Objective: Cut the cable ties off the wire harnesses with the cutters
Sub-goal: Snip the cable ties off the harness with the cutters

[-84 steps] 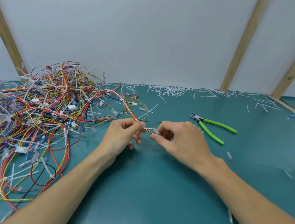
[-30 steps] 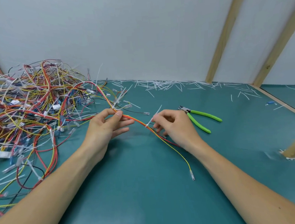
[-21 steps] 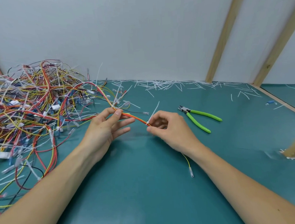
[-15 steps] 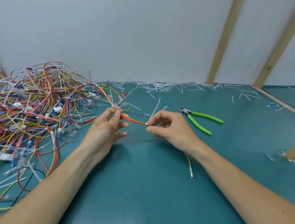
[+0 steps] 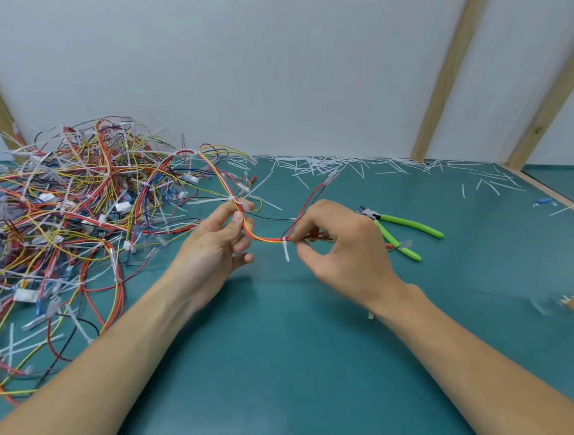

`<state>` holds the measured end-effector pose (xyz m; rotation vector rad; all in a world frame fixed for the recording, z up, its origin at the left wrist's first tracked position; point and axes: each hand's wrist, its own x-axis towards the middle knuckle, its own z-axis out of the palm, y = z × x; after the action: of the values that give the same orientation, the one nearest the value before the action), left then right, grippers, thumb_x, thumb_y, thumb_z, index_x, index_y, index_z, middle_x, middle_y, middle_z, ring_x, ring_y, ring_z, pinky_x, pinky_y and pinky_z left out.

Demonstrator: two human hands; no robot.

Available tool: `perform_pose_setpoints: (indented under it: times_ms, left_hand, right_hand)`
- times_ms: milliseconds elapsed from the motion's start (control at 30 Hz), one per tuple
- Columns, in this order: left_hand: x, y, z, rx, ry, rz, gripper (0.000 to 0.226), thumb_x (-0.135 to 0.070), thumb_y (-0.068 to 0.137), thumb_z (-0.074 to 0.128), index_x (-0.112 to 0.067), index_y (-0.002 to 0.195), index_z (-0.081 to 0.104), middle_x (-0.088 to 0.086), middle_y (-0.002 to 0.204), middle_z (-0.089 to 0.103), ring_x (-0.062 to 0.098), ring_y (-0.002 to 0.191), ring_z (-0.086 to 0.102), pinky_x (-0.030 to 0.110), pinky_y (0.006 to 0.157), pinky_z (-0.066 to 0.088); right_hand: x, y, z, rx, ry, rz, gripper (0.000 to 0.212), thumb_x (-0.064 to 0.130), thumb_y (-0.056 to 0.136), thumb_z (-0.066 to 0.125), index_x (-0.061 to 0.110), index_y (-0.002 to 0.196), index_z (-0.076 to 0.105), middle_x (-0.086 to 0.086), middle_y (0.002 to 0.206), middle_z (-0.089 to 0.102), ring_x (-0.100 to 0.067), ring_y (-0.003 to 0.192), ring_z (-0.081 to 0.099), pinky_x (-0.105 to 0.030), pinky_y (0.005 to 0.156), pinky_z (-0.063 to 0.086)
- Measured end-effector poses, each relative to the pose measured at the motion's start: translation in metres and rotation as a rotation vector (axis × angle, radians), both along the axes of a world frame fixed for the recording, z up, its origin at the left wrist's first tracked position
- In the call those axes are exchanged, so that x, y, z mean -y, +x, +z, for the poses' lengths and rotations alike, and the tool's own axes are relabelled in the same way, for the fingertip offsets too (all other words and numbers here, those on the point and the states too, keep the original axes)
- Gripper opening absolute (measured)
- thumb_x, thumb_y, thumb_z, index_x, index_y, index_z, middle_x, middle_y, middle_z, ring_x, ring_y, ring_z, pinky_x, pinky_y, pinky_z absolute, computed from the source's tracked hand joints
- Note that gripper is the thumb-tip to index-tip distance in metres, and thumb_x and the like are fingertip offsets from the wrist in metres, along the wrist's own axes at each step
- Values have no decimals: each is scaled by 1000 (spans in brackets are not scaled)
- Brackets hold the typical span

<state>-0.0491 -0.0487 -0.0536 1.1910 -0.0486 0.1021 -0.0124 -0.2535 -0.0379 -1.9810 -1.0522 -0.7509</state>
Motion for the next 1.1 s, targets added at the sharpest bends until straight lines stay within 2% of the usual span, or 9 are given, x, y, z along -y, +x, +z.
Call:
perform_pose_setpoints:
  times_ms: [133,233,333,400,500,600,800,967,1100]
  left_hand:
    - [5,0,-2,89,361,223,17,-11,103,52,-17,103,68,-7,70,55,11,51,42,29,52,45]
    - [19,-7,-3,253,646,120,17,-5,103,52,-11,105,68,-11,69,57,14,53,41,31,55,40]
    - [39,-18,0,377,798,-124,32,-7,102,53,-35,98,69,-19,68,55,-3,59,44,10,60,36]
    - [44,-20,-1,391,899,-190,42,-9,103,53,-44,82,64,-16,63,42,1,60,36,11,59,30]
    - [43,-18,-4,369,985,-210,23,-14,104,53,-14,83,65,-4,65,36,7,63,29,19,59,29]
    - [38,-17,-7,253,929,-129,20,-17,102,56,-16,109,75,-10,68,64,2,55,45,16,58,39]
    - [18,-6,-2,-107,675,141,24,-15,100,50,-17,97,74,1,72,74,15,46,54,19,43,37]
    - [8,-4,2,-215,326,70,32,-34,103,51,-11,106,73,8,82,74,16,53,59,25,42,42]
    - [9,-2,5,-240,109,-42,50,-47,103,43,-10,103,77,9,94,75,14,65,68,24,46,49]
  right_hand:
    - [9,1,11,-51,291,-41,13,0,71,56,9,80,60,2,79,59,-20,77,56,-31,71,47]
    - [10,1,16,-102,428,-101,6,16,87,57,18,82,60,10,76,61,-10,72,58,-18,68,43]
    - [2,1,12,-411,357,-75,20,44,89,66,24,83,66,14,77,68,-7,72,64,-17,66,47]
    - [-3,4,5,-630,201,-66,31,53,84,72,21,82,71,7,76,72,-6,71,65,-27,70,52]
    - [-6,7,-4,-732,124,26,20,29,94,72,15,80,73,-2,71,71,-9,63,58,-33,66,49]
    - [-5,8,1,-704,373,120,20,19,104,60,17,91,75,3,64,62,-9,56,56,-23,55,48]
    - [23,23,33,-679,873,172,33,38,107,45,26,90,70,3,61,32,-10,40,24,-18,40,27]
    - [25,24,23,-527,617,117,36,30,110,40,18,88,66,-4,58,21,-12,49,21,-23,44,21]
    - [19,12,11,-315,298,121,32,52,108,38,39,101,66,-1,59,37,-20,49,33,-38,46,29]
